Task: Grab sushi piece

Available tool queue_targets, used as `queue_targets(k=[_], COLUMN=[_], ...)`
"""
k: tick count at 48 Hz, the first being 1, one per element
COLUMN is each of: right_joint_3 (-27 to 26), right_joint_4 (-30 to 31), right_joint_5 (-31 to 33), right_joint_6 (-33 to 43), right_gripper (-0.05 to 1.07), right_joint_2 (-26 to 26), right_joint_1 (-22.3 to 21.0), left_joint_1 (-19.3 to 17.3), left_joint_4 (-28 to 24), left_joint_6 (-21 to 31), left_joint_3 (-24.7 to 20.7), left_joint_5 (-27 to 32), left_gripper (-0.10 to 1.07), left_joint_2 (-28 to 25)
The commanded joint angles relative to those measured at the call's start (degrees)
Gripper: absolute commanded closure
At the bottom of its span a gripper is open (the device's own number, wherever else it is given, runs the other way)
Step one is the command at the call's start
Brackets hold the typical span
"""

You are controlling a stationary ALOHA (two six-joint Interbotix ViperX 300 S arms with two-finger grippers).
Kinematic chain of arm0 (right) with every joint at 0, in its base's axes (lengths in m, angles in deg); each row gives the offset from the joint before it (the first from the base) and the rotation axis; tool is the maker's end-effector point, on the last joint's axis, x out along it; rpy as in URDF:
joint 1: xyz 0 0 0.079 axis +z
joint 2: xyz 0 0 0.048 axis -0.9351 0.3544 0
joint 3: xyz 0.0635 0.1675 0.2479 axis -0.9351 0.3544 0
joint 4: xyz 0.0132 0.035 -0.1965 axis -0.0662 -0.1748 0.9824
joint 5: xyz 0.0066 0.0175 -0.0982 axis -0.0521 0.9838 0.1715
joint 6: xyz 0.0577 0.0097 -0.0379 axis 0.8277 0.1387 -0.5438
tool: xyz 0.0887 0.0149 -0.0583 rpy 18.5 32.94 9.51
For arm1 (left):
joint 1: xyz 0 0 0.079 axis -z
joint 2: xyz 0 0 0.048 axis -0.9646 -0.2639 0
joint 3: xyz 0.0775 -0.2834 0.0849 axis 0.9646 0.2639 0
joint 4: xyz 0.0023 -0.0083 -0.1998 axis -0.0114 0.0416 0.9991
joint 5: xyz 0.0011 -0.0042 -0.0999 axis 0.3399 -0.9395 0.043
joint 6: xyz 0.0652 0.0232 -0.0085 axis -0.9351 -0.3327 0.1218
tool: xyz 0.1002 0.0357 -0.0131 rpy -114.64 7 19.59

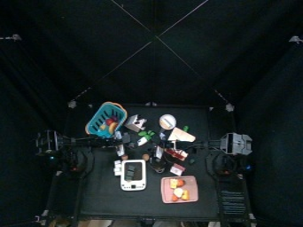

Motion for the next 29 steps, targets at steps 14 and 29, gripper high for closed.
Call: queue_targets(k=[14,29], right_joint_3=[-1.2,-1.3], right_joint_4=[0.0,0.0], right_joint_5=[-0.4,-0.4], right_joint_6=[-0.4,-0.2], right_gripper=[0.19,0.19], right_joint_2=[-1.5,-1.2], right_joint_1=[-0.2,-0.2], left_joint_1=[15.0,19.2], left_joint_4=[0.3,4.6], left_joint_6=[0.3,0.1], left_joint_3=[0.9,2.9], left_joint_5=[0.3,0.5], left_gripper=[0.13,0.13], left_joint_2=[7.4,6.9])
